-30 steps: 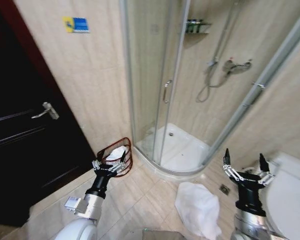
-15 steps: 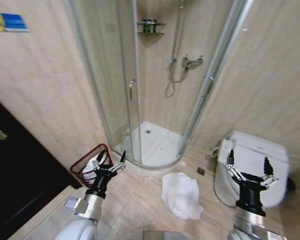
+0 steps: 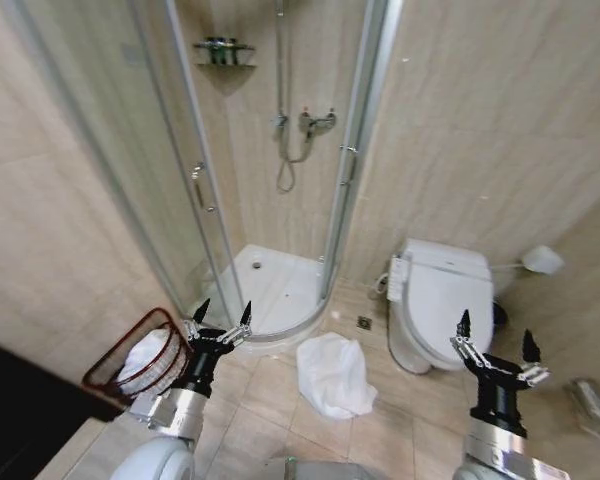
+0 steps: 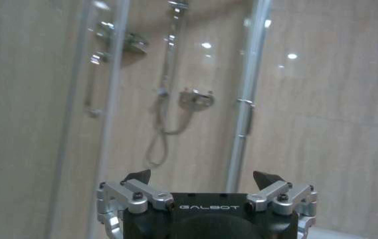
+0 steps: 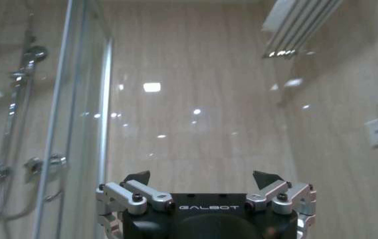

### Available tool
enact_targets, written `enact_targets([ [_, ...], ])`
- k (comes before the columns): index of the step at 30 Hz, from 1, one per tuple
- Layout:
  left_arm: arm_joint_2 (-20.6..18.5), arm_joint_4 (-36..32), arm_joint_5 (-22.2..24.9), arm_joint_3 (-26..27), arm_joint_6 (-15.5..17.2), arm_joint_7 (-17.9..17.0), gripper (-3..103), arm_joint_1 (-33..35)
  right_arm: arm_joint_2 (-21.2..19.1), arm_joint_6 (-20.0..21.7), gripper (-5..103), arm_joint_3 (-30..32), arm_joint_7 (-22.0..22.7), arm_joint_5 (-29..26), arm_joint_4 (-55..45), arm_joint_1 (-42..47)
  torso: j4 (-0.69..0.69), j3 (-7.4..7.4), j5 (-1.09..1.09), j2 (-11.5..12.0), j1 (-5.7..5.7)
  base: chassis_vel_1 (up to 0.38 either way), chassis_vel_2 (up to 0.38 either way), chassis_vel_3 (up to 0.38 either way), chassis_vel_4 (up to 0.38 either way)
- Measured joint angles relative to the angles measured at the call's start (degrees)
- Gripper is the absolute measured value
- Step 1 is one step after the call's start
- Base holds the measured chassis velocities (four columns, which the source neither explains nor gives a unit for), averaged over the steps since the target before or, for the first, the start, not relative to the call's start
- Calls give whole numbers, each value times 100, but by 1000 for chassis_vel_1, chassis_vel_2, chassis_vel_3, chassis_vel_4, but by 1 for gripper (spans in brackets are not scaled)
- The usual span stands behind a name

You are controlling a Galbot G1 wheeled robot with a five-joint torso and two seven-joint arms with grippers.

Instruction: Discard the used towel into the hamper.

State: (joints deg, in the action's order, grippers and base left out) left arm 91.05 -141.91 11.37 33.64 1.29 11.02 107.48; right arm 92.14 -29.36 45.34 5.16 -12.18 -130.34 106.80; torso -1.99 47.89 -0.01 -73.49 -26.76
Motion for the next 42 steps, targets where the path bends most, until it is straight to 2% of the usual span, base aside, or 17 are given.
enact_targets([
  [4, 0, 0, 0, 0, 0, 0, 100, 0, 0, -143, 100, 41, -188, -71, 73, -68, 0, 0, 0, 0, 0, -90, -102, -96, -89],
  [11, 0, 0, 0, 1, 0, 0, 100, 0, 0, -186, 100, 22, -252, -94, 96, -98, -3, 0, 2, 0, 0, -16, -13, -18, -18],
  [28, 0, 0, 0, 1, 0, 0, 100, 0, 0, -314, 100, 61, -328, -30, 214, -113, 0, -7, 1, 8, 9, 49, -52, -55, 44],
  [42, 0, 0, 0, 1, 0, 0, 100, -1, 0, -386, 100, 81, -358, -27, 432, -160, 0, -233, 2, 431, 203, 0, 0, 0, 0],
])
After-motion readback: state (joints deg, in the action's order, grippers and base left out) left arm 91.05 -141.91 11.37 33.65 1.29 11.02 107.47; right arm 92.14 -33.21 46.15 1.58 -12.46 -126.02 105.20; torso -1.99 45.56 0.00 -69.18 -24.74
